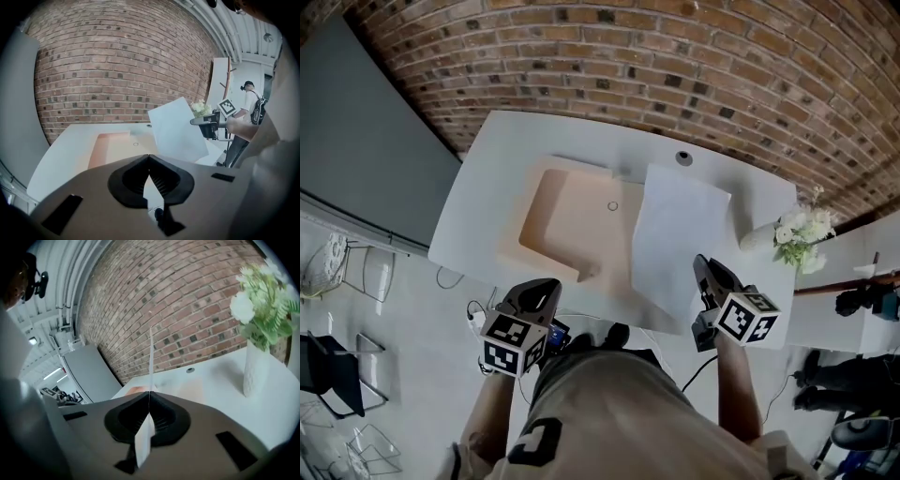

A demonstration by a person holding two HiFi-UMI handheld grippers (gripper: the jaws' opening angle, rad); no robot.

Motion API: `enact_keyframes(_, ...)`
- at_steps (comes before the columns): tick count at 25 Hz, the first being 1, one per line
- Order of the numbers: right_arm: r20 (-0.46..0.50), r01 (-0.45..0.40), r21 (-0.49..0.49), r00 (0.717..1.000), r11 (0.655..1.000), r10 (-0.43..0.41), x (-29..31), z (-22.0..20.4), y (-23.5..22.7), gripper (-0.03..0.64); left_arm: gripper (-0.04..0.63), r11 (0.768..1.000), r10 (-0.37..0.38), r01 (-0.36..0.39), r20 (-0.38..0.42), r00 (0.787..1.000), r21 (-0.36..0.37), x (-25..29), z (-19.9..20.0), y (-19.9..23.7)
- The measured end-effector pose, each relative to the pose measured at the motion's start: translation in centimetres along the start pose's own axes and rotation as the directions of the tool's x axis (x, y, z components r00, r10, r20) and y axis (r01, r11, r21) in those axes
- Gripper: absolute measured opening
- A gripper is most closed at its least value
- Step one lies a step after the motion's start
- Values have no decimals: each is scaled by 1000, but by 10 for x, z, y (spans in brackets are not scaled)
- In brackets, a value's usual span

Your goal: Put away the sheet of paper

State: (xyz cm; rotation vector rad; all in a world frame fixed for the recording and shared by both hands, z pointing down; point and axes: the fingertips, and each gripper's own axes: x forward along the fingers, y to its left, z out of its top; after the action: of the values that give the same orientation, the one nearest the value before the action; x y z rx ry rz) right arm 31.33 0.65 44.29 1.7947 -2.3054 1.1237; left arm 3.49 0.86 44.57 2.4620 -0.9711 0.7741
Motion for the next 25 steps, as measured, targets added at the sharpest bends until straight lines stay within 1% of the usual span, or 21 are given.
enact_keyframes(2,-20,9,37,1000,999,-8,6,-7,-15,23,14,1000,18,-18,-8,1000,-2,1,2,-3)
enact_keyframes(6,-53,20,34,998,999,-18,14,-15,-30,23,14,999,50,-50,-23,998,2,1,6,-3)
enact_keyframes(9,-74,36,42,997,998,-33,20,-20,-40,23,14,999,49,-48,-39,998,24,3,10,-5)
enact_keyframes(12,-99,42,45,994,998,-37,28,-27,-45,23,14,998,48,-47,-39,998,30,6,14,-3)
enact_keyframes(15,-122,58,41,991,997,-52,33,-34,-46,23,14,999,39,-38,-39,998,32,9,13,2)
enact_keyframes(20,-151,107,31,983,994,-101,37,-42,-49,23,14,999,4,-3,-23,1000,32,15,18,12)
enact_keyframes(25,-176,154,20,973,988,-148,44,-48,-44,23,14,1000,-19,20,-16,1000,25,15,17,31)
